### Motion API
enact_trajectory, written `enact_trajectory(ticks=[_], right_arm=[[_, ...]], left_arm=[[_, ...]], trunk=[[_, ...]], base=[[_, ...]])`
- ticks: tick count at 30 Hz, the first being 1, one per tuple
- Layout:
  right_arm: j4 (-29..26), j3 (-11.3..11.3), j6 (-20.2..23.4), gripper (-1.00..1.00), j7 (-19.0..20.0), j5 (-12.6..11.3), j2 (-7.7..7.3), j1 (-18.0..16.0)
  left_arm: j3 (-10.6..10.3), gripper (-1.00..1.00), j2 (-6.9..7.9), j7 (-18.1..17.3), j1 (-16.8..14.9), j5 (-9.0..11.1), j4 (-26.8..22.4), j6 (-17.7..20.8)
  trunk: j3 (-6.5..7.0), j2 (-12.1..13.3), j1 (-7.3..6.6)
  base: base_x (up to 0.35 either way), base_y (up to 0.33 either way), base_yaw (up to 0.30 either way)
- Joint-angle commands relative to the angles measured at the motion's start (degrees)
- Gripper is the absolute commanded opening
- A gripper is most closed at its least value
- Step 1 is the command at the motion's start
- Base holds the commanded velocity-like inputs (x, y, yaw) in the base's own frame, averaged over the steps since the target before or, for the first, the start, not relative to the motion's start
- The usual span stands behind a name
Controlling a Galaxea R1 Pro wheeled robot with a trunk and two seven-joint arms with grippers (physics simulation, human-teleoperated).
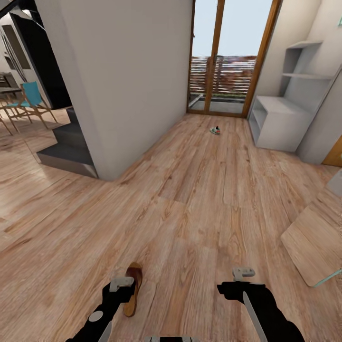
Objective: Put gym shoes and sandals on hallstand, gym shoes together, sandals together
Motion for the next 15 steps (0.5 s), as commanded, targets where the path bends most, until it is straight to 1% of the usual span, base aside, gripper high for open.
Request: enact_trajectory(ticks=[1,15], right_arm=[[-0.1,0.0,0.3,1.0,0.1,0.0,-0.01,0.0],[0.0,0.0,0.3,1.0,0.1,0.0,-0.01,0.0]], left_arm=[[-0.1,1.0,0.03,0.0,0.0,0.2,0.0,-0.2],[-0.1,1.0,0.16,0.0,0.0,0.2,0.1,-0.2]], trunk=[[-0.36,0.0,0.01],[-4.67,-0.2,0.37]], base=[[0.0,0.0,-0.123],[0.0,0.0,-0.124]])
